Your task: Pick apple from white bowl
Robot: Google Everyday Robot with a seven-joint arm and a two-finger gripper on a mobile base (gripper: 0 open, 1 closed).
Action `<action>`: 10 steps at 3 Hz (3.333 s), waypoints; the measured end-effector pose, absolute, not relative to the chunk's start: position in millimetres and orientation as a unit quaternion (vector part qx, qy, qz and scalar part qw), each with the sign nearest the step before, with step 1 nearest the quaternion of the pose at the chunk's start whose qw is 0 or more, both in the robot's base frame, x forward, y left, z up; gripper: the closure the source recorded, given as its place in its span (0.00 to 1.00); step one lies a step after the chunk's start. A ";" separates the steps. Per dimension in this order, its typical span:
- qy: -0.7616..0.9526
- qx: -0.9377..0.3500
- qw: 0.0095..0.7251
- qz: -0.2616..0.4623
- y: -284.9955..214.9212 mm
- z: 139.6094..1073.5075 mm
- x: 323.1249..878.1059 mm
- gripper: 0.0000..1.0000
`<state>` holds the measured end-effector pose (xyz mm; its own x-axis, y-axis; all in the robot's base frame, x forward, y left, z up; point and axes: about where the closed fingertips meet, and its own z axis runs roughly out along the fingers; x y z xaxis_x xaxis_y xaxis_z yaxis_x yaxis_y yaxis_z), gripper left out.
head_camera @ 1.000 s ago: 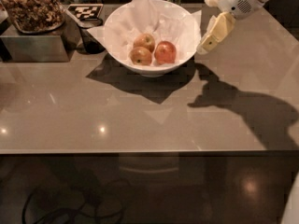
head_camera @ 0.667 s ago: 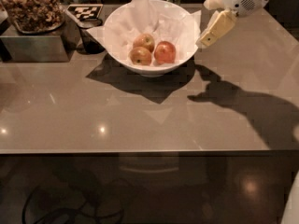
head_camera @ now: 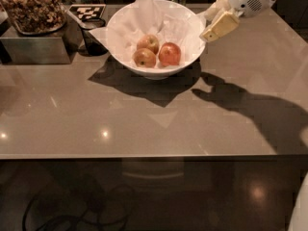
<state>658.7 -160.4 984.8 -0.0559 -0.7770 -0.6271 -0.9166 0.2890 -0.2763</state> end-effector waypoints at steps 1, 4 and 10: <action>0.713 -0.598 0.345 0.121 -141.3 967.2 668.1 0.42; 0.697 -0.627 0.301 0.175 -85.0 915.6 694.0 0.39; 0.709 -0.613 0.271 0.217 -65.0 860.1 730.0 0.19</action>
Offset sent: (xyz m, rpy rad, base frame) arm 0.0356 0.0701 -0.0456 0.0269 0.1116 0.1650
